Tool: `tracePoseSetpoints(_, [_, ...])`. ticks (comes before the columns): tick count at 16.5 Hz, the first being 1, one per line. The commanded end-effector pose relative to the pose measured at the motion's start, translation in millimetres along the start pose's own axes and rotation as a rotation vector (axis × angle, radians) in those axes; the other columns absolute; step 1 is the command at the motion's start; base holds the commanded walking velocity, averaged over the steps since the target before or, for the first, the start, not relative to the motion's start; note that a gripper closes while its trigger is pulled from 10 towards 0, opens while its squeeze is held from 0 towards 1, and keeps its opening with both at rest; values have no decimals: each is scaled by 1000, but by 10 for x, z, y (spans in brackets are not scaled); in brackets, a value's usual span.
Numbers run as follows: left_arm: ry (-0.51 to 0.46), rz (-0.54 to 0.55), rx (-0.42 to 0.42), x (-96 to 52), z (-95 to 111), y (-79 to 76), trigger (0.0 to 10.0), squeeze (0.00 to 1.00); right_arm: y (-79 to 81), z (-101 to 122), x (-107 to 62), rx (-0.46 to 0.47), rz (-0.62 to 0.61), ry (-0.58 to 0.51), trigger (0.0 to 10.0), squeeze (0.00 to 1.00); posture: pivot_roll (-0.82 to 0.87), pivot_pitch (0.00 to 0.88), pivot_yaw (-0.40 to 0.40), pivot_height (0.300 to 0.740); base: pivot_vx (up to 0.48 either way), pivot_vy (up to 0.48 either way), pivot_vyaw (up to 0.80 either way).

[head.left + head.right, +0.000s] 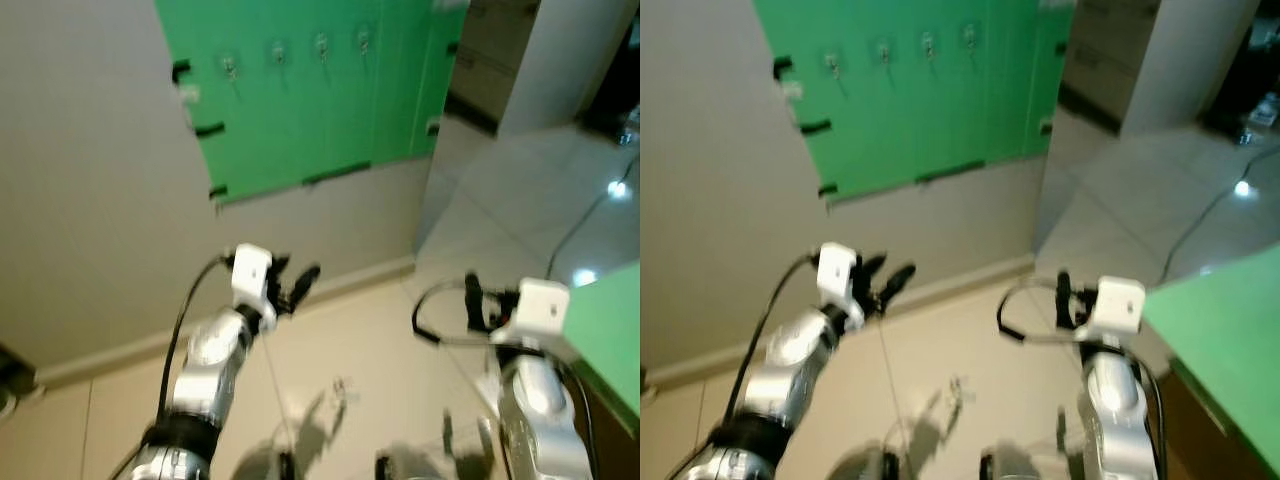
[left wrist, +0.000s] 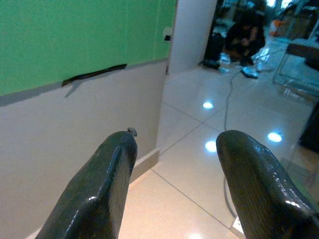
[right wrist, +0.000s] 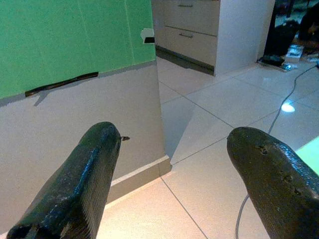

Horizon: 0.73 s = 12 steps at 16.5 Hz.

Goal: Hang keys on a hook

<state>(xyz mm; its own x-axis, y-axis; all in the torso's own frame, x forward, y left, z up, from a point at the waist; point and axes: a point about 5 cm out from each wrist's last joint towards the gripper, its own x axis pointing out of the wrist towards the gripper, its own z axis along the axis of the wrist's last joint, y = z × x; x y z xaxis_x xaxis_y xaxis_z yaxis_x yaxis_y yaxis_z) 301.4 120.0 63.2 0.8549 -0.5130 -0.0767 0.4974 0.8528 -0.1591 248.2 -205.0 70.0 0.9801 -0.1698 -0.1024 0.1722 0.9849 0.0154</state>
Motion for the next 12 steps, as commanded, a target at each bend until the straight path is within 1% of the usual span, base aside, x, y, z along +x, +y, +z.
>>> tracePoseSetpoints(1, [-6,17,-5,-27,30,82,10000,0,51,34,4,-1,8,-29,10000,0,-124,0,73,633,0,476,-444])
tracePoseSetpoints(2, [-17,22,-13,-15,56,100,10000,1000,38,40,2,-3,-3,-36,10000,0,-125,0,73,629,0,480,-456])
tracePoseSetpoints(4, [-25,25,-17,-3,73,111,10000,1000,27,43,2,-4,-11,-42,10000,0,-125,0,73,625,0,480,-456])
tracePoseSetpoints(9, [-18,76,-41,64,108,177,10000,1000,-21,50,-1,-12,-55,-58,10000,0,-134,0,81,613,0,0,-460])
tracePoseSetpoints(10, [-25,90,-42,86,136,186,10000,0,-28,42,-1,-38,-71,-53,10000,0,-137,0,82,613,0,0,0])
tracePoseSetpoints(12, [-33,88,-47,101,158,181,10000,0,-28,39,-1,-44,-76,-53,10000,0,-140,0,84,613,0,0,0])
